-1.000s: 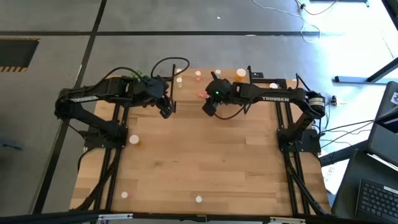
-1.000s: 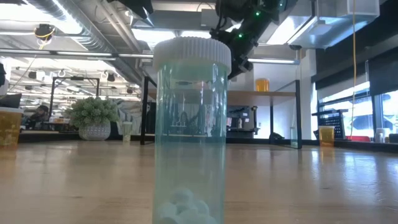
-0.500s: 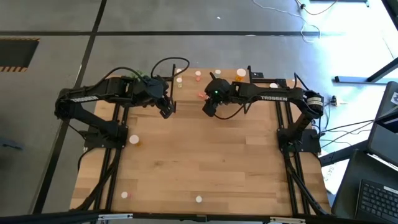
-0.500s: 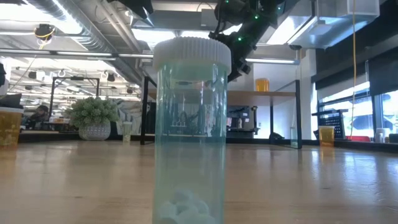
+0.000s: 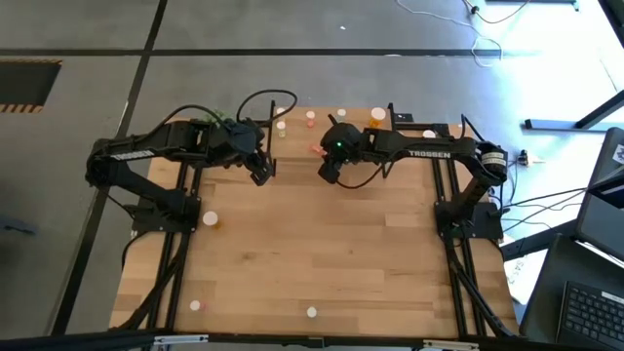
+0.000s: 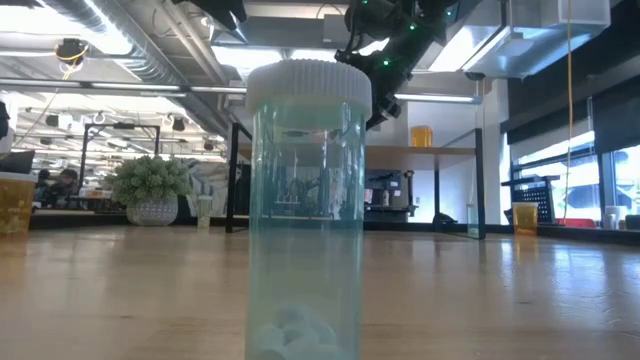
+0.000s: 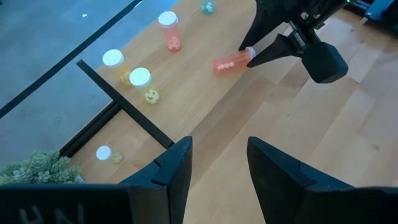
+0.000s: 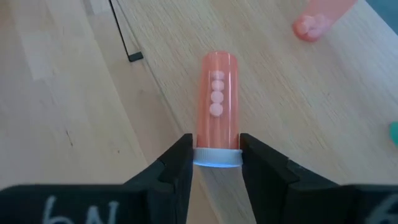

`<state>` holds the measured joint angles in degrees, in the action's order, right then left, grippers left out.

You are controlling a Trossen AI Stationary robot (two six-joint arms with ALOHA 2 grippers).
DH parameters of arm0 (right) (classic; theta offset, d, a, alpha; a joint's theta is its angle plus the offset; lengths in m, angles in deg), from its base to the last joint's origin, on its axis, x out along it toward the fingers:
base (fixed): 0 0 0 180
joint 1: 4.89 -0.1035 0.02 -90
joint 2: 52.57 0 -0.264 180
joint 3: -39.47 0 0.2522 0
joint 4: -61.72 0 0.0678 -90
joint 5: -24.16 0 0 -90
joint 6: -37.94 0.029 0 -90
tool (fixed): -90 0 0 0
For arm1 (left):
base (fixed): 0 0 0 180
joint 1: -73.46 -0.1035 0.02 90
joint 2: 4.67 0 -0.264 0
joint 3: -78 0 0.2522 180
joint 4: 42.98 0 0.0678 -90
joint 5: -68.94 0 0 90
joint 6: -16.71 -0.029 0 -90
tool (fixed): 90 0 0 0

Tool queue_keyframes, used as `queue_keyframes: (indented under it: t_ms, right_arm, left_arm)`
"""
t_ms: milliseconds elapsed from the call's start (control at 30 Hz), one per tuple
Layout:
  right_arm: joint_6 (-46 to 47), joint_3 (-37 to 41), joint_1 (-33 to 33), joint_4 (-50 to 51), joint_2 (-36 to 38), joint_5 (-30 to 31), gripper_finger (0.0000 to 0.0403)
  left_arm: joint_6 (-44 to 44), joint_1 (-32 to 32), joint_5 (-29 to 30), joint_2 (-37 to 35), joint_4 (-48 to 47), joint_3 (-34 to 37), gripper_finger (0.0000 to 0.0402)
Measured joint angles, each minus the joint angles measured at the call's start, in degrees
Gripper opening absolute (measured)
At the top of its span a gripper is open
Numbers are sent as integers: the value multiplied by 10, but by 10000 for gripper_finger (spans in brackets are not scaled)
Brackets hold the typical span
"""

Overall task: Pick and place medicine bottles onto shelf by color
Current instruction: Put the top pink pill bottle on the shelf aligned with the other pink pill bottle

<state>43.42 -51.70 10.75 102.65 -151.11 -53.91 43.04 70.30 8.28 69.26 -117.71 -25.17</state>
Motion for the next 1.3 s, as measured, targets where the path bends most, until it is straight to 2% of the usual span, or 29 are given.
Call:
queue_keyframes:
  t_ms: [433,667,833,1300]
  right_arm:
    - [-2,-21,1,18,0,-16,127]
    - [0,-77,13,112,0,-30,127]
    - [0,-119,25,178,1,-62,127]
    - [0,-239,42,334,0,-50,127]
  left_arm:
    - [0,0,0,0,0,0,149]
    - [0,0,0,0,0,0,149]
    - [0,0,0,0,0,0,149]
    - [-10,-20,-1,0,0,0,149]
